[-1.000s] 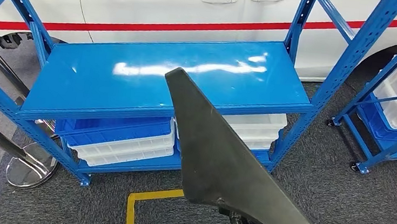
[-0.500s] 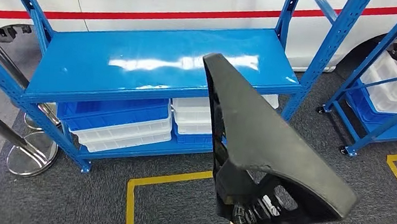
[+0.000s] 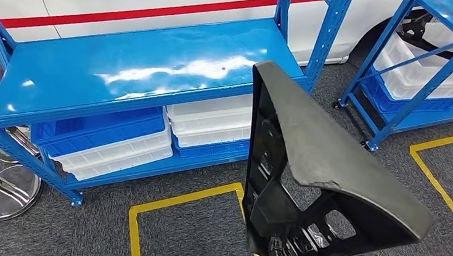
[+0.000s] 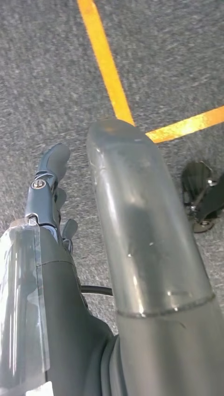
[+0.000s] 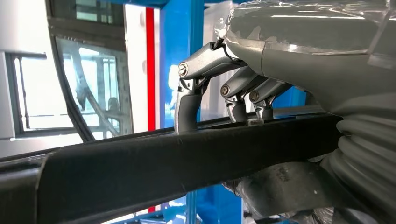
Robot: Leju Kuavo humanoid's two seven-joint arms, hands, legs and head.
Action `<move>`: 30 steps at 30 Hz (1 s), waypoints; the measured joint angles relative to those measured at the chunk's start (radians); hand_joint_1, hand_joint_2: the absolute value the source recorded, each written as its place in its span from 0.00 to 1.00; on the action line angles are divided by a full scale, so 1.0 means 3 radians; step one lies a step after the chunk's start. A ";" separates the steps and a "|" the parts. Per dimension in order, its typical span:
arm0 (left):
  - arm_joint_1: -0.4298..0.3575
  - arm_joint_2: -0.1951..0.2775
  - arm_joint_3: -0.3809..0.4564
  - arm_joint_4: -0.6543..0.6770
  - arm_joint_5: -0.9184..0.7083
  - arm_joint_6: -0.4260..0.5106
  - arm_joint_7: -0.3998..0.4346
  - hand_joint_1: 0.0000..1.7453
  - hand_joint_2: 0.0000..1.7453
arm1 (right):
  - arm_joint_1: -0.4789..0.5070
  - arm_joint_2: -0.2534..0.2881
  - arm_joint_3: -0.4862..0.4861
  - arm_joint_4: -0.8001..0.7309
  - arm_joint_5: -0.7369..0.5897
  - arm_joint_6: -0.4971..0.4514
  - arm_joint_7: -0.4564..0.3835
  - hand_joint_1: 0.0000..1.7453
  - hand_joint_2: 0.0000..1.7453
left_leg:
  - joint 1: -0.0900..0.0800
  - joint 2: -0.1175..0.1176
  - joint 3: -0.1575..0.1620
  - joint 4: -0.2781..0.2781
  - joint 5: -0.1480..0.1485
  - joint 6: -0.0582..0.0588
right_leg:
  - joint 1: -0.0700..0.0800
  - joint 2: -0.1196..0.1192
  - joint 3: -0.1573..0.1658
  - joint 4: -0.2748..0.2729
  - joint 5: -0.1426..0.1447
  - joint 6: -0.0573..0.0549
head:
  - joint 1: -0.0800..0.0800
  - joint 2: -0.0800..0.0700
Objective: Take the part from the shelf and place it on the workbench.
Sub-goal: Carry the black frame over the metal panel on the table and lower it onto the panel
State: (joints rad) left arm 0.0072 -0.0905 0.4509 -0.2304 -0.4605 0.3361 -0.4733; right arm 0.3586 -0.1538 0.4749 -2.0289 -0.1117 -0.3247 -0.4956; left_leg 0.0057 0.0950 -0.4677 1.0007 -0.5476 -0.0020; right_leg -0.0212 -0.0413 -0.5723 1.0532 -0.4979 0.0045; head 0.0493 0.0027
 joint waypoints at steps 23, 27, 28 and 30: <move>0.0015 0.0007 0.0038 0.0000 -0.0077 -0.0065 0.0047 0.00 0.00 | 0.0010 -0.0009 0.0001 0.0003 -0.0100 -0.0064 -0.0010 1.00 1.00 | 0.0015 -0.0148 -0.0093 -0.0095 0.0155 0.0123 | 0.0010 0.0138 -0.0431 0.0736 -0.0245 0.0074 | 0.0001 0.0000; 0.0001 0.0000 0.0038 0.0000 -0.0081 -0.0067 0.0049 0.00 0.00 | 0.0014 -0.0010 0.0000 0.0001 -0.0102 -0.0063 -0.0008 1.00 1.00 | -0.0003 -0.0011 -0.0075 -0.0051 0.0108 0.0069 | 0.0041 -0.0054 0.0022 -0.0034 0.0018 0.0014 | 0.0001 0.0000; -0.0004 0.0000 0.0039 0.0000 -0.0083 -0.0069 0.0049 0.00 0.00 | 0.0018 -0.0011 0.0000 0.0000 -0.0104 -0.0063 -0.0007 1.00 1.00 | -0.0011 0.0013 -0.0072 -0.0043 0.0100 0.0054 | 0.0053 -0.0064 0.0038 -0.0077 0.0013 -0.0010 | 0.0001 0.0000; -0.0017 0.0000 0.0039 0.0000 -0.0092 -0.0074 0.0049 0.00 0.00 | 0.0031 -0.0012 -0.0001 -0.0001 -0.0109 -0.0064 -0.0006 1.00 1.00 | -0.0013 0.0051 -0.0061 -0.0040 0.0090 0.0027 | 0.0054 0.0001 0.0026 -0.0082 0.0029 -0.0049 | 0.0000 0.0000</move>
State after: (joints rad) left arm 0.0021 -0.0904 0.4627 -0.2304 -0.4882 0.3140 -0.4587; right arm 0.3679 -0.1575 0.4747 -2.0293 -0.1443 -0.3440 -0.4975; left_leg 0.0018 0.1102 -0.4861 0.9886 -0.5205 0.0061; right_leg -0.0051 -0.0410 -0.5646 1.0286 -0.4892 -0.0102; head 0.0494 0.0027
